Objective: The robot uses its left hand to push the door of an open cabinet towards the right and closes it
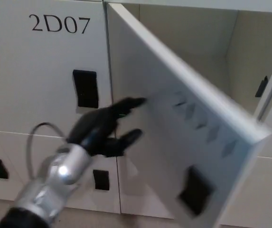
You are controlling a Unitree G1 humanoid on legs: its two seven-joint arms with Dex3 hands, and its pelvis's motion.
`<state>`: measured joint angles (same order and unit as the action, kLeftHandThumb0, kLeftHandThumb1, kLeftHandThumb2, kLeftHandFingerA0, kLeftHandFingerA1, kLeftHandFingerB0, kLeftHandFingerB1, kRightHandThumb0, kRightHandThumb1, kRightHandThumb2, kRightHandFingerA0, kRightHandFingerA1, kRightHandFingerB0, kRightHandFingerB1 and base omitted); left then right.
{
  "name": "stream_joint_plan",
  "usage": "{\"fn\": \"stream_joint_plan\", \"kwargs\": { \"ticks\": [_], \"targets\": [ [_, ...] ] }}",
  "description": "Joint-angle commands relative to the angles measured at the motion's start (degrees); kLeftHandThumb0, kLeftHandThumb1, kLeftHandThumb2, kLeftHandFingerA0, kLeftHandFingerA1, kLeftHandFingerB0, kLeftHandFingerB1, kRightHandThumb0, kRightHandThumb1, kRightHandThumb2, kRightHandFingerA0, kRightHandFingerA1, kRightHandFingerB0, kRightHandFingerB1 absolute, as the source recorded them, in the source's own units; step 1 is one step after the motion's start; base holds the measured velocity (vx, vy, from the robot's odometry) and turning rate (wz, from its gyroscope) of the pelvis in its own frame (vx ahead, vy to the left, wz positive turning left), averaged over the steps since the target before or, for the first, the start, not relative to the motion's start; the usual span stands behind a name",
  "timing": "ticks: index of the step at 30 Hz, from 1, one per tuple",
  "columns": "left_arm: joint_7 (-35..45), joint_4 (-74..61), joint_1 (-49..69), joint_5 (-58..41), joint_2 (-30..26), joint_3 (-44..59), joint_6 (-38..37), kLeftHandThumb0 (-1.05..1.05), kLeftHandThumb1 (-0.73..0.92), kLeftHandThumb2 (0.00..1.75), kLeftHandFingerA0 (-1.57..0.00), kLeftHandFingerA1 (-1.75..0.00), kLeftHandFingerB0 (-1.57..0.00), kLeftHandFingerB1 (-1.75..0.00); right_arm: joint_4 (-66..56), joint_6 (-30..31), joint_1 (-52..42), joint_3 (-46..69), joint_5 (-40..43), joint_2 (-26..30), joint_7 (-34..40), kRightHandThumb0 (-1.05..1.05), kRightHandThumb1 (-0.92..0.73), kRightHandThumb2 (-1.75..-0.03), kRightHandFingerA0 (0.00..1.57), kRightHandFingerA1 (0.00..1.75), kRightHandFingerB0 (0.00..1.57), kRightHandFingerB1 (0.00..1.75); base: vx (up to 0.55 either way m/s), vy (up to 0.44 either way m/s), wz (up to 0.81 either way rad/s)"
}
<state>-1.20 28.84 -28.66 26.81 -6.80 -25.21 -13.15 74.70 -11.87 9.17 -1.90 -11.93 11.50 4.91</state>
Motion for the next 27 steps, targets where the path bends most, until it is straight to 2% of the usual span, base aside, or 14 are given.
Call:
{"fn": "stream_joint_plan", "kwargs": {
  "ticks": [1,3,4,9,10,17,18,19,20,21,23,24,25,27],
  "targets": [
    [9.1,1.1,-20.6,12.6,30.7,-20.4,9.9,-0.73,0.92,0.71,-0.33,-0.33,-0.24,-0.29,0.5,0.9,-0.8,-0.8,-0.9,-0.2,1.3,-0.55,-0.69,-0.98,0.36,0.52,0.29,0.47,0.00,0.000,0.00],
    [10.0,0.8,-21.8,11.9,34.1,-21.4,10.1,-0.73,0.92,0.71,-0.33,-0.33,-0.24,-0.29,0.4,0.4,-1.1,-0.7,-0.7,-0.2,0.8,-0.55,-0.69,-0.98,0.36,0.52,0.29,0.47,0.00,0.000,0.00],
    [10.7,-2.3,-20.1,10.8,35.7,-23.4,9.0,-0.66,0.91,0.70,-0.33,-0.36,-0.24,-0.31,-0.1,-1.8,-1.9,-0.6,-0.5,0.7,-0.2,-0.53,-0.79,-0.65,0.42,0.34,0.51,0.37,0.00,0.000,0.00],
    [11.1,-5.5,-18.5,10.4,35.1,-25.2,7.7,-0.72,0.92,0.73,-0.31,-0.36,-0.22,-0.30,-0.4,-2.6,-1.9,-0.6,-0.5,1.4,-0.8,-0.53,-0.79,-0.65,0.42,0.34,0.51,0.37,0.00,0.000,0.00],
    [10.6,-6.4,-17.2,10.8,33.0,-26.2,7.0,-0.67,0.88,1.16,-0.06,-0.42,-0.01,-0.30,-0.4,-2.5,-1.4,-0.6,-0.6,1.6,-0.9,-0.53,-0.79,-0.65,0.42,0.34,0.51,0.37,0.02,-0.002,-0.07],
    [13.0,-11.4,-11.4,9.4,21.4,-26.4,7.7,-0.81,0.92,1.18,-0.03,-0.33,-0.02,-0.28,-0.5,-2.5,-0.2,-0.7,-0.5,1.7,-1.3,-0.53,-0.79,-0.65,0.42,0.34,0.51,0.37,0.00,0.000,0.00],
    [13.8,-13.1,-10.3,9.2,18.6,-25.5,7.7,-0.72,0.78,1.06,-0.24,-0.48,-0.16,-0.43,-0.8,-7.6,-1.0,1.5,1.4,1.0,1.2,-0.14,-0.70,-0.59,0.53,0.56,0.58,0.52,0.00,0.000,0.00],
    [14.9,-15.4,-8.9,9.2,15.3,-24.5,7.9,-0.72,0.78,1.06,-0.24,-0.48,-0.16,-0.43,-1.1,-13.9,-2.0,4.4,3.8,0.0,4.3,-0.14,-0.70,-0.59,0.53,0.56,0.58,0.52,0.00,0.000,0.00],
    [15.2,-16.0,-8.6,9.2,14.6,-24.3,8.0,-0.72,0.78,1.06,-0.24,-0.48,-0.16,-0.43,-1.1,-15.3,-2.2,5.0,4.2,-0.2,4.9,-0.14,-0.70,-0.59,0.53,0.56,0.58,0.52,0.00,0.000,0.00],
    [16.4,-18.8,-5.3,8.7,10.0,-22.3,9.0,-0.69,0.77,1.00,-0.27,-0.47,-0.19,-0.42,-0.7,-8.8,-0.7,3.1,2.1,0.5,3.3,-0.53,-0.69,-0.99,0.35,0.53,0.24,0.46,0.00,0.000,0.00],
    [18.3,-22.8,-0.5,7.8,3.0,-19.3,10.3,-0.69,0.77,1.00,-0.27,-0.47,-0.19,-0.42,0.1,0.9,1.7,0.1,-1.0,1.6,0.9,-0.53,-0.69,-0.99,0.35,0.53,0.24,0.46,0.00,0.000,0.00],
    [17.2,-22.4,1.6,6.8,1.1,-17.9,9.2,-0.65,0.92,0.68,-0.35,-0.34,-0.25,-0.30,0.2,0.6,1.5,0.3,-0.8,1.6,0.5,-0.53,-0.69,-1.00,0.37,0.54,0.25,0.47,0.00,0.000,0.00],
    [15.6,-21.6,5.4,4.5,-2.1,-15.2,7.5,-0.64,0.90,0.67,-0.35,-0.35,-0.27,-0.30,0.3,-0.1,1.1,0.5,-0.5,1.7,0.2,-0.54,-0.67,-1.01,0.38,0.54,0.26,0.48,0.00,0.000,0.00],
    [15.1,-21.2,7.6,3.0,-3.4,-13.6,6.9,-0.64,0.90,0.67,-0.35,-0.35,-0.27,-0.30,0.3,-0.4,0.9,0.5,-0.4,1.7,0.1,-0.54,-0.67,-1.01,0.38,0.54,0.26,0.48,0.00,0.000,0.00]
  ]
}}
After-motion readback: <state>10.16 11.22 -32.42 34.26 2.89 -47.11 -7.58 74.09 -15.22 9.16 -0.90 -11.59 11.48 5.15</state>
